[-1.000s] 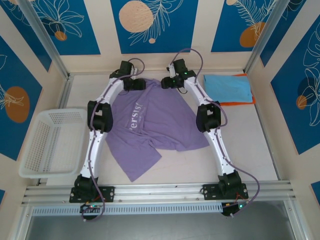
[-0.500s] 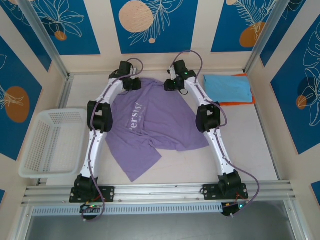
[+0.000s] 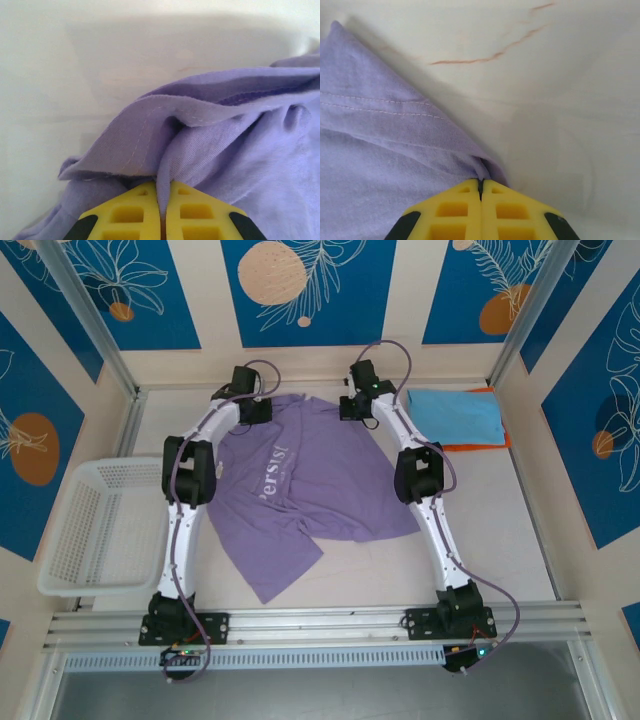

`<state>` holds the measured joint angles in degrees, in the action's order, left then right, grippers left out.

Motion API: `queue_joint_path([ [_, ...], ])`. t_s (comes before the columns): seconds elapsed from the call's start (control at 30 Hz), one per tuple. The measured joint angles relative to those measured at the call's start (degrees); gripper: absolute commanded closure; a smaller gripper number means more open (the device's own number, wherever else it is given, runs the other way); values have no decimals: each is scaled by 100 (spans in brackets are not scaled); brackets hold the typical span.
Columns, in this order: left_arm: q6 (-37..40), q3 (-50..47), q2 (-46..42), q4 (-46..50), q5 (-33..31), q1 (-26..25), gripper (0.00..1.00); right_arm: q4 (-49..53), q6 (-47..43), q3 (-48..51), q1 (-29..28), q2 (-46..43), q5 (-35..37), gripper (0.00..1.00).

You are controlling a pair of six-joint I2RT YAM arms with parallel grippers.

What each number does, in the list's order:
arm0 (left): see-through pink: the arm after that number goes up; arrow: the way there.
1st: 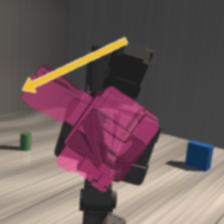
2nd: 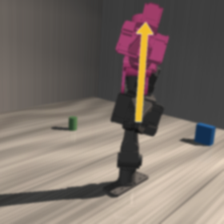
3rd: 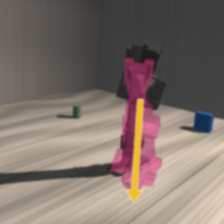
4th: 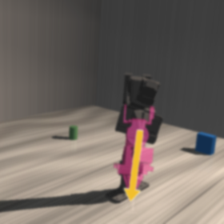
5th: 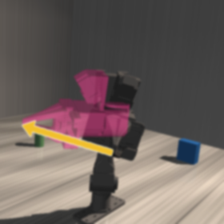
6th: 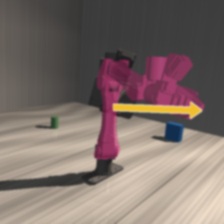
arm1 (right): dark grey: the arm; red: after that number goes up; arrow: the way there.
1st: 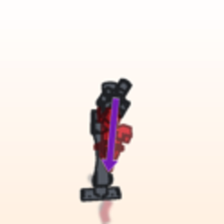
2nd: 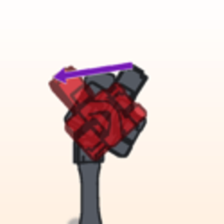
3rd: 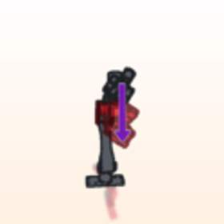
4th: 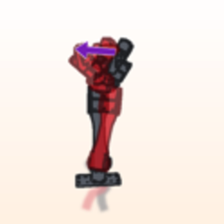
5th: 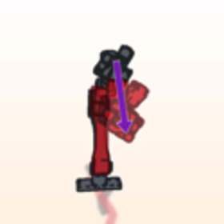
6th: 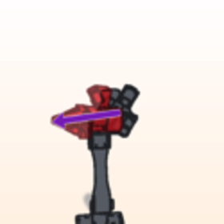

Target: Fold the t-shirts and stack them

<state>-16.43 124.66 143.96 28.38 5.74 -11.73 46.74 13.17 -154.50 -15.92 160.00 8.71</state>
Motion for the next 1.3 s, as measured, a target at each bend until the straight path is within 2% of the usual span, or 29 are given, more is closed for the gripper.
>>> queue_joint_path([
  [0.23, -341, -66, -103, -208, -463, 437, 96, -107, 619, 437, 579, -431, 422, 100],
  [0.4, -450, 284, 0, 70, -914, 699, 92, -127, 1060, 538, 990, -608, 584, 100],
  [0.47, -466, 667, 162, 234, -1071, 778, 90, -114, 1268, 614, 1102, -636, 595, 94],
  [0.53, -470, 1075, 358, 389, -1176, 796, 89, -59, 1464, 675, 1147, -638, 590, 79],
  [0.57, -470, 1318, 483, 472, -1233, 798, 84, -44, 1572, 708, 1165, -638, 595, 71],
  [0.63, -463, 1749, 728, 669, -1386, 807, 57, 2, 1714, 726, 1189, -638, 597, 59],
  [0.67, -476, 1915, 828, 741, -1440, 822, 52, 20, 1764, 728, 1193, -638, 595, 54],
  [0.7, -507, 2028, 903, 798, -1482, 841, 42, 28, 1825, 728, 1196, -647, 588, 50],
  [0.77, -522, 2057, 927, 907, -1528, 894, 11, 24, 1886, 741, 1200, -682, 525, 45],
  [0.83, -566, 2083, 925, 988, -1569, 942, 5, 28, 1934, 745, 1204, -752, 442, 42],
  [0.97, -581, 2111, 828, 1174, -1591, 966, 4, 4, 1982, 984, 1182, -1187, 138, 42],
  [1.1, -728, 1589, 179, 1320, -1591, 881, 6, -225, 1976, 2131, 1084, -2312, -133, 45],
  [1.17, -881, 809, -553, 1252, -1591, 782, 11, -396, 1982, 3069, 949, -3145, -262, 46],
  [1.3, -1338, -1438, -2345, 732, -1453, 459, 24, -863, 2127, 5152, 662, -4721, -485, 47],
])
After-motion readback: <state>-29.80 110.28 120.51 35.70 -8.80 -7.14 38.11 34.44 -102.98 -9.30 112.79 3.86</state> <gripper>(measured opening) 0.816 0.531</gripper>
